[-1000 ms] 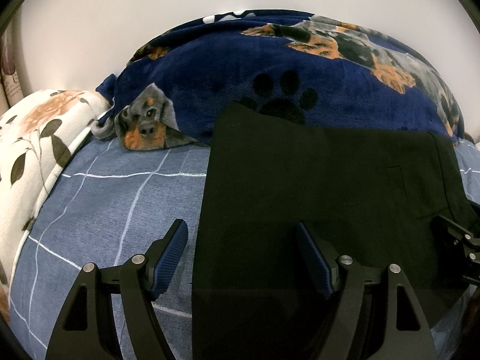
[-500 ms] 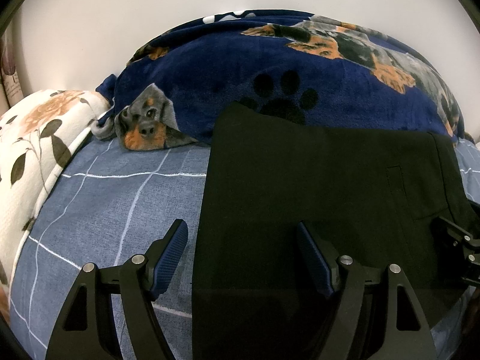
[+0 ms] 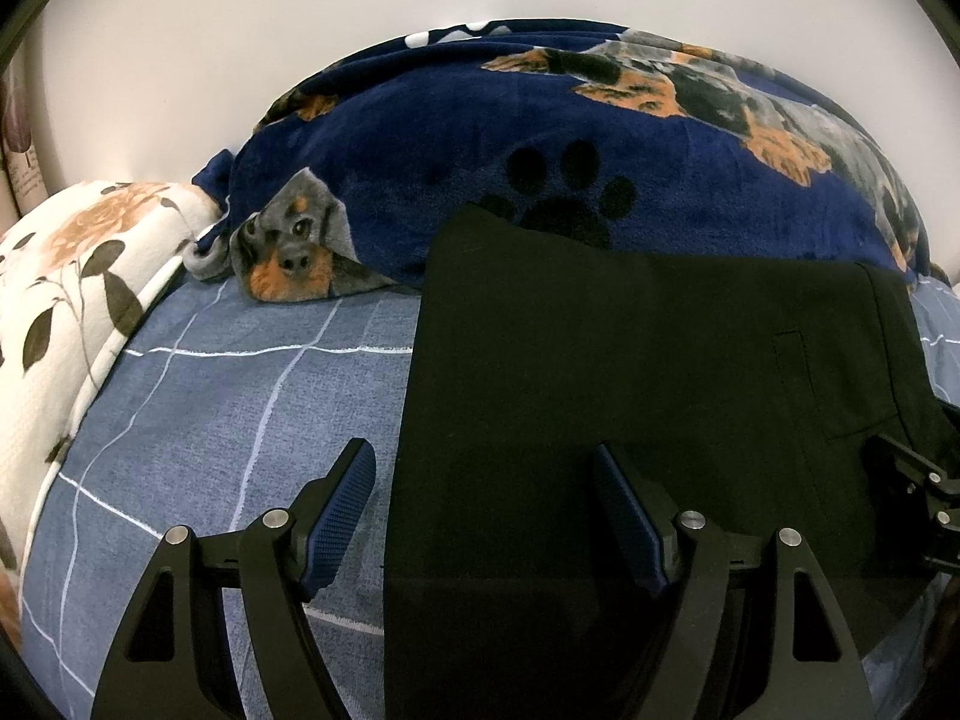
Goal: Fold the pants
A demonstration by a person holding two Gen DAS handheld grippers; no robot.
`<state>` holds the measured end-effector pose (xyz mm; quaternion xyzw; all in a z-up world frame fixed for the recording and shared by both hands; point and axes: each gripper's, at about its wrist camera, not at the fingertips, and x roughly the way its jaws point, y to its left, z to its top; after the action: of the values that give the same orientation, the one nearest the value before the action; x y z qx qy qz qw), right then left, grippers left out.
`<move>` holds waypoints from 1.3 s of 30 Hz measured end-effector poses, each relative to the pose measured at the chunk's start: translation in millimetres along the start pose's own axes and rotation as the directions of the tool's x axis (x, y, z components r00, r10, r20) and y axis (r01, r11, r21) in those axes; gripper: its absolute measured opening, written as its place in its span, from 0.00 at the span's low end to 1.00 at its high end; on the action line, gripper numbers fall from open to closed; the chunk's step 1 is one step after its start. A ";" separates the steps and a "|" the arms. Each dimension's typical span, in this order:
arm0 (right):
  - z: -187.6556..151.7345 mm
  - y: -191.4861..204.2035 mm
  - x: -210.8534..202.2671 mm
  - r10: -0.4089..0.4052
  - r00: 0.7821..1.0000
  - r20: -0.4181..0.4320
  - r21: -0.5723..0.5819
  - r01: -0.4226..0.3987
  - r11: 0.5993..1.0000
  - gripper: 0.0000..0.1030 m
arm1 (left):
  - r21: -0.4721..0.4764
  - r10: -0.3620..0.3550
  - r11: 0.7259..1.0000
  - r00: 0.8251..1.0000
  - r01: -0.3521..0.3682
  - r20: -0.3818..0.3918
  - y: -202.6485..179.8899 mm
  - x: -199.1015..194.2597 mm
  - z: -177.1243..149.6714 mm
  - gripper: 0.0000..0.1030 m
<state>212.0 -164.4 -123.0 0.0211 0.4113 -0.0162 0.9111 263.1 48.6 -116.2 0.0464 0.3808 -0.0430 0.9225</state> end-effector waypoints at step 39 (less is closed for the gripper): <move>-66.2 -27.0 -312.6 0.115 0.922 0.370 -0.014 -0.119 0.993 0.98 | -0.120 0.120 0.991 0.831 -0.065 0.543 -16.4 -389.3 -30.8 1.00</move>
<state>-45.5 -184.2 67.0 0.0462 0.2300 0.0326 0.9716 -35.3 53.0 136.2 0.0058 0.0992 0.0087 0.9950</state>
